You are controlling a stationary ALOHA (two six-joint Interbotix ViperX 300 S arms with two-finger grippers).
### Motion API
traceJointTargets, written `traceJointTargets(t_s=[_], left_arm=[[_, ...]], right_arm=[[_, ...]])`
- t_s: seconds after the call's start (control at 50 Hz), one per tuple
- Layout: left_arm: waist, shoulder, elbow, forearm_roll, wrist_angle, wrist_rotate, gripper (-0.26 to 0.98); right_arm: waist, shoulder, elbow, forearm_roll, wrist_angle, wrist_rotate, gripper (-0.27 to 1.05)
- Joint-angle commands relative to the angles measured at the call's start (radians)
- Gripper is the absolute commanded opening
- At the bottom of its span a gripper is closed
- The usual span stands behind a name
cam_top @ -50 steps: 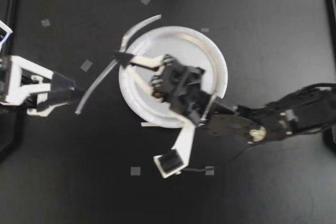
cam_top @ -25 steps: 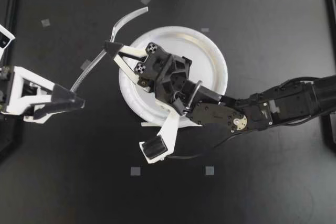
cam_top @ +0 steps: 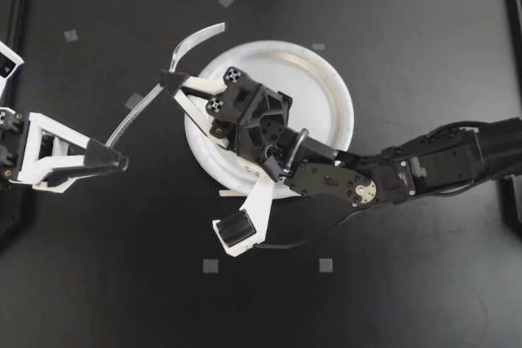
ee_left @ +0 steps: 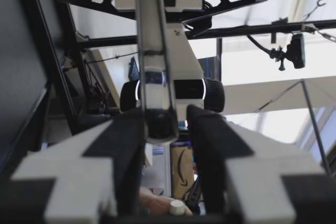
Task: Pick up the fork and place it on the plate.
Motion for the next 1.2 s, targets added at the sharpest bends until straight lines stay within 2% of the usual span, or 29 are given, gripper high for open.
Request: traceJointTargets(t_s=[0.0,0.18,0.36,0.44,0.52,0.62,0.68,0.88,1.0,1.08,1.18], left_arm=[[0.0,-0.002,-0.009,0.003,-0.015,0.005,0.28],[0.0,-0.002,-0.005,0.006,-0.014,0.006,0.11],[0.0,-0.002,-0.005,0.006,-0.015,0.032,0.11],[0.0,-0.005,-0.005,0.008,-0.014,0.04,0.11],[0.0,-0.006,-0.003,0.008,-0.014,0.041,0.11],[0.0,-0.011,0.002,0.008,-0.014,0.04,0.11],[0.0,-0.012,0.008,0.008,-0.014,0.041,0.11],[0.0,-0.032,0.034,0.009,-0.011,0.071,0.11],[0.008,-0.081,0.074,0.015,0.009,0.199,0.11],[0.034,-0.153,0.075,0.014,0.049,0.324,0.11],[0.092,-0.25,0.057,0.012,0.14,0.454,0.11]], right_arm=[[0.003,-0.021,-0.028,0.0,-0.009,0.002,0.04],[0.009,-0.011,-0.029,0.002,-0.011,0.002,0.04],[0.009,-0.012,-0.049,0.005,-0.012,0.037,0.08],[0.012,-0.018,-0.055,0.003,-0.018,0.072,0.16],[0.014,-0.02,-0.06,0.003,-0.034,0.092,0.31],[0.015,-0.014,-0.071,0.002,-0.032,0.095,0.56],[0.021,-0.012,-0.075,0.002,-0.032,0.097,0.64],[0.038,-0.037,-0.117,-0.003,-0.034,0.132,0.64],[0.064,-0.071,-0.146,-0.006,-0.048,0.144,0.64],[0.089,-0.084,-0.153,-0.003,-0.077,0.163,0.64],[0.138,-0.092,-0.155,0.0,-0.075,0.199,0.64]])
